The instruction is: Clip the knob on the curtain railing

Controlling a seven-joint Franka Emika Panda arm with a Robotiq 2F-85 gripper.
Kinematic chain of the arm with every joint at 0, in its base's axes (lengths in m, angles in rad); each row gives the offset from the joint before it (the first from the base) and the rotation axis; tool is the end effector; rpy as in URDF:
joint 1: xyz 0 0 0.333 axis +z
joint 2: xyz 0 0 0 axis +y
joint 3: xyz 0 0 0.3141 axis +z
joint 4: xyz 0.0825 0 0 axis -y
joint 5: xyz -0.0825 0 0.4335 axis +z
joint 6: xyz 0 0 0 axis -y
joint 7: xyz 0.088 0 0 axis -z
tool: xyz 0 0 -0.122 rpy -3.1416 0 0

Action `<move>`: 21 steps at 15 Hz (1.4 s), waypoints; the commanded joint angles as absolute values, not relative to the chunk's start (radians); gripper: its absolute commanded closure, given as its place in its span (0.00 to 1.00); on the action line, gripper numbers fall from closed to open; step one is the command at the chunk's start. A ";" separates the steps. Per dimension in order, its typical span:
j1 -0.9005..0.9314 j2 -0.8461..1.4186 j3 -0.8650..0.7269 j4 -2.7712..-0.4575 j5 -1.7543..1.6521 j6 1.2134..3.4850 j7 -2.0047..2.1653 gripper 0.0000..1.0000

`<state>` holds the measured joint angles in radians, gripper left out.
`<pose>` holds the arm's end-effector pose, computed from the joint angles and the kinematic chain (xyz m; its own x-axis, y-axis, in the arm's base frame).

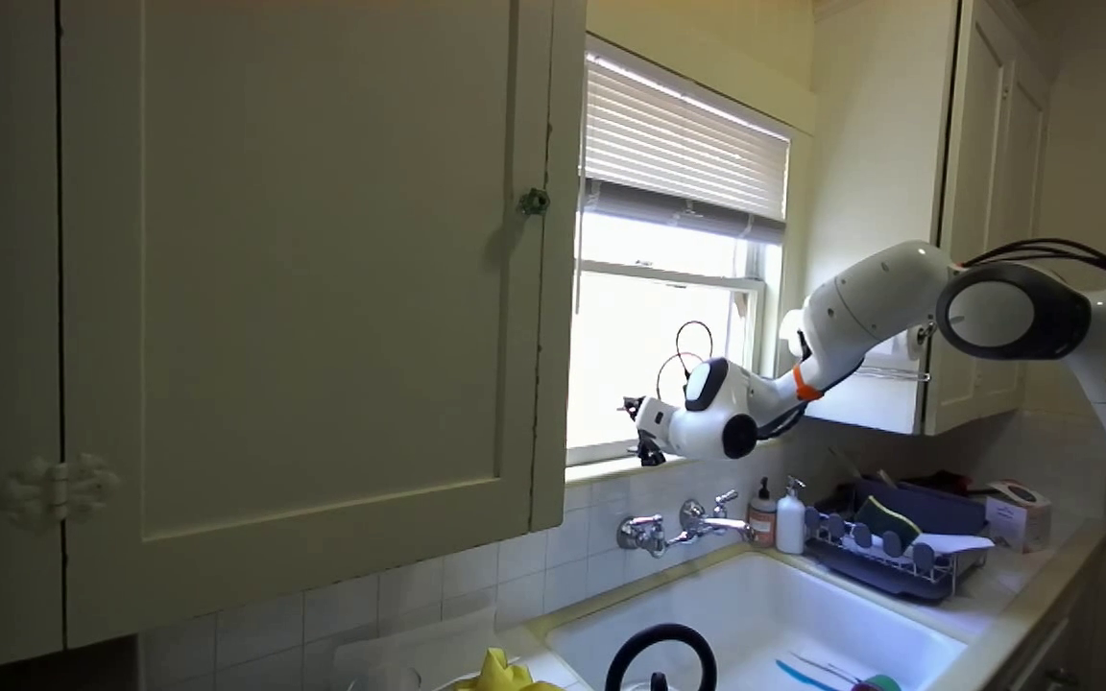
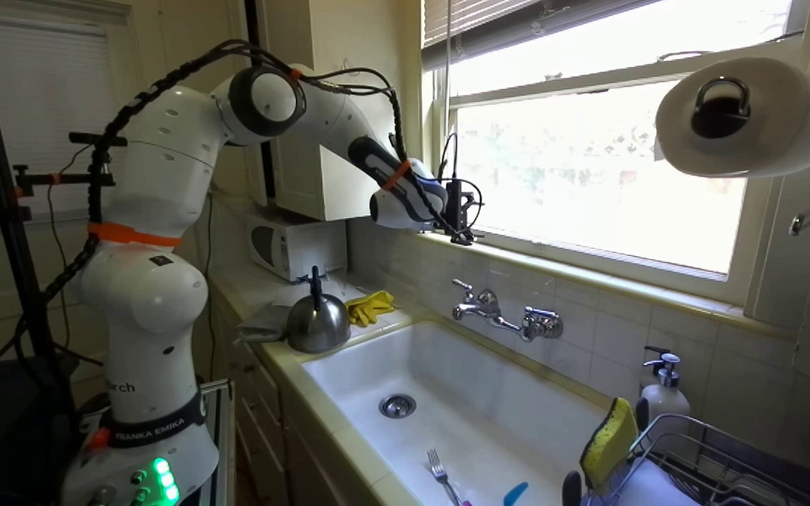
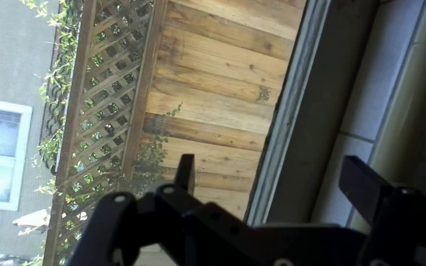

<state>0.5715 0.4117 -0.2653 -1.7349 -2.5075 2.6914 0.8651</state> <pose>0.6794 0.2469 0.3304 -0.0850 0.9600 -0.2668 0.1379 0.2765 0.9511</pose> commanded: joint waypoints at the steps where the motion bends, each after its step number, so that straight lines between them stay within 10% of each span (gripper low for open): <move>1: 0.562 0.390 -0.286 -1.815 -2.508 2.685 0.856 0.00; 21: 0.185 0.407 0.037 -1.848 -2.531 2.386 0.894 0.00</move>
